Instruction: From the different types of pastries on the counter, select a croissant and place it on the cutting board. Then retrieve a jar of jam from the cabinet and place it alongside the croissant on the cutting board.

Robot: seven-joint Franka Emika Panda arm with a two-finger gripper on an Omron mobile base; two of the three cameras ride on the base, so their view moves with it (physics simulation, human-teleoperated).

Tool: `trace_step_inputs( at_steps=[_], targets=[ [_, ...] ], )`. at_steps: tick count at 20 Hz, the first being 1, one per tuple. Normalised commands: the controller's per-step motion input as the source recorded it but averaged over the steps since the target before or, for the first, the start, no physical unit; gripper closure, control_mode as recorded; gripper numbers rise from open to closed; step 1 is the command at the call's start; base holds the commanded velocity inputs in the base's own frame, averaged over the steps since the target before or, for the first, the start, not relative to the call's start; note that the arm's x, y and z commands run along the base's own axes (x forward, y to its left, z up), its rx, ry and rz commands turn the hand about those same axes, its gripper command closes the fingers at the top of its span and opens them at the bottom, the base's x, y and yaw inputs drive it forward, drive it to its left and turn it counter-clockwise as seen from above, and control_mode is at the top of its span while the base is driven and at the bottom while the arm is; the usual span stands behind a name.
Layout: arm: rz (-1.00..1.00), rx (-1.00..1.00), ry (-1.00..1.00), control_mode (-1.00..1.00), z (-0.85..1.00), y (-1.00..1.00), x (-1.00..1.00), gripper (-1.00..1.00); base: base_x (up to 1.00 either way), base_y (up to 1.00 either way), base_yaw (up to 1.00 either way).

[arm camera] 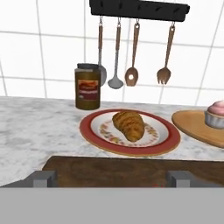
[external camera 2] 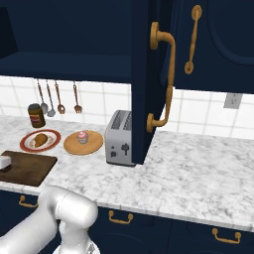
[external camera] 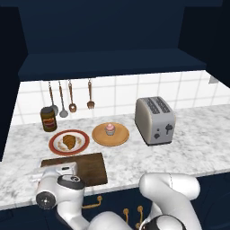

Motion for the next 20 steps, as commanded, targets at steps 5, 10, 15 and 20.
trace_step_inputs(
  at_steps=[5,10,15,20],
  targets=[
    [0.00,0.11,-0.01,-1.00,0.70,0.00,0.00,-1.00,0.00,0.00,0.00],
    [0.00,0.14,0.05,-1.00,0.77,-0.01,0.14,-1.00,0.00,0.00,0.00],
    [0.04,0.16,0.54,-1.00,0.47,-0.22,0.95,-1.00,0.00,0.00,0.00],
    [0.02,0.04,0.27,-1.00,0.00,-0.04,0.37,-1.00,0.00,0.00,0.00]
  ],
)
